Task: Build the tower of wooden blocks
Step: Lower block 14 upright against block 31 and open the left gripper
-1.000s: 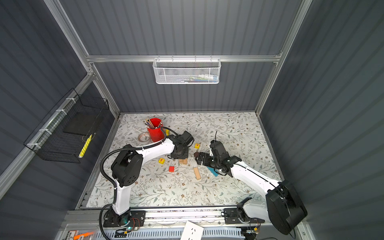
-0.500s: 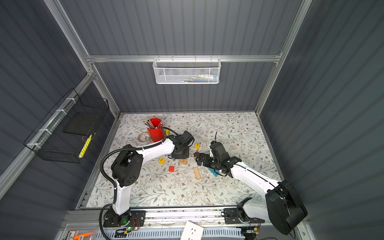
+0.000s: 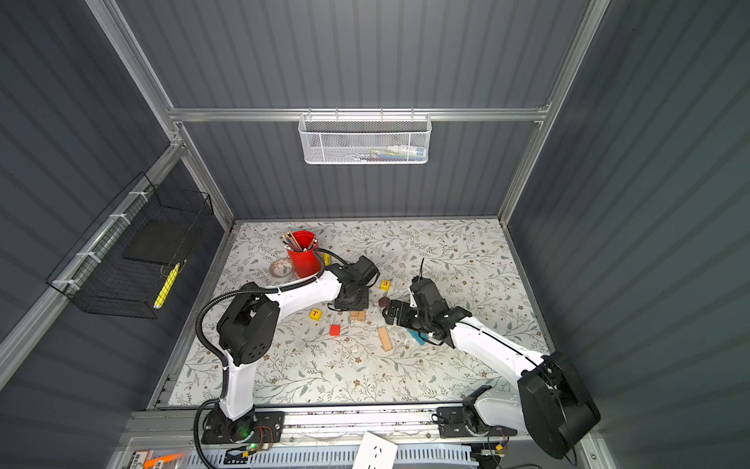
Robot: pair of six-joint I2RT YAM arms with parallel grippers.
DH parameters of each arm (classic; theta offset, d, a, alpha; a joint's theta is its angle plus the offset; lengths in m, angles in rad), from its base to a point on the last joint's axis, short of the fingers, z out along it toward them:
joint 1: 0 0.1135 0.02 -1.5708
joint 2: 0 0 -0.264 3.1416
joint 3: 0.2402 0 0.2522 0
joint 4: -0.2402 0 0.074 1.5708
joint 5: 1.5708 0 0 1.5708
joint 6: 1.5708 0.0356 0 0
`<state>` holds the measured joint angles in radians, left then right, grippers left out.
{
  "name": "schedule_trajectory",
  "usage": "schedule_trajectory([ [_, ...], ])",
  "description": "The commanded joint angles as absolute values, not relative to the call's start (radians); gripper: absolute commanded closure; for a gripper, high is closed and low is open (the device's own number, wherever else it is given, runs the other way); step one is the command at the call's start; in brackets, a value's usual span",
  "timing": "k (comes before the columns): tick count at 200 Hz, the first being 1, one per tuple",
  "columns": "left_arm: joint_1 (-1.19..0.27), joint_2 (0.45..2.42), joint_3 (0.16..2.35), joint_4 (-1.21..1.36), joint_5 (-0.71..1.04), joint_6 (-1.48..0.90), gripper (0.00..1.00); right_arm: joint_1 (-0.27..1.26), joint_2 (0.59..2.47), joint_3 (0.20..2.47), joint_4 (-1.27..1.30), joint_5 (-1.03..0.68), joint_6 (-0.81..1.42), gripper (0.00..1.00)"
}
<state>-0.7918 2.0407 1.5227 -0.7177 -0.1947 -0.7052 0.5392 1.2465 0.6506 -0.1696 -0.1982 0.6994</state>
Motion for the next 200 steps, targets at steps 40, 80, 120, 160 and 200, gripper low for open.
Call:
schedule_trajectory([
  [40, -0.785, 2.041, 1.499, -0.754, -0.21, -0.728, 0.7, 0.535, 1.23, 0.639, -0.161, -0.193, 0.7, 0.01],
  [80, -0.785, 2.046, 1.499, -0.745, -0.21, -0.726, 0.64, 0.535, 1.233, 0.639, -0.161, -0.192, 0.7, 0.01],
  [120, -0.785, 2.039, 1.497, -0.722, -0.195, -0.725, 0.64, 0.535, 1.233, 0.639, -0.16, -0.195, 0.701, 0.01],
  [160, -0.782, 2.031, 1.493, -0.709, -0.194, -0.719, 0.67, 0.534, 1.237, 0.641, -0.163, -0.196, 0.699, 0.01],
  [200, -0.781, 2.024, 1.488, -0.71, -0.183, -0.719, 0.65, 0.535, 1.241, 0.641, -0.161, -0.199, 0.699, 0.01],
])
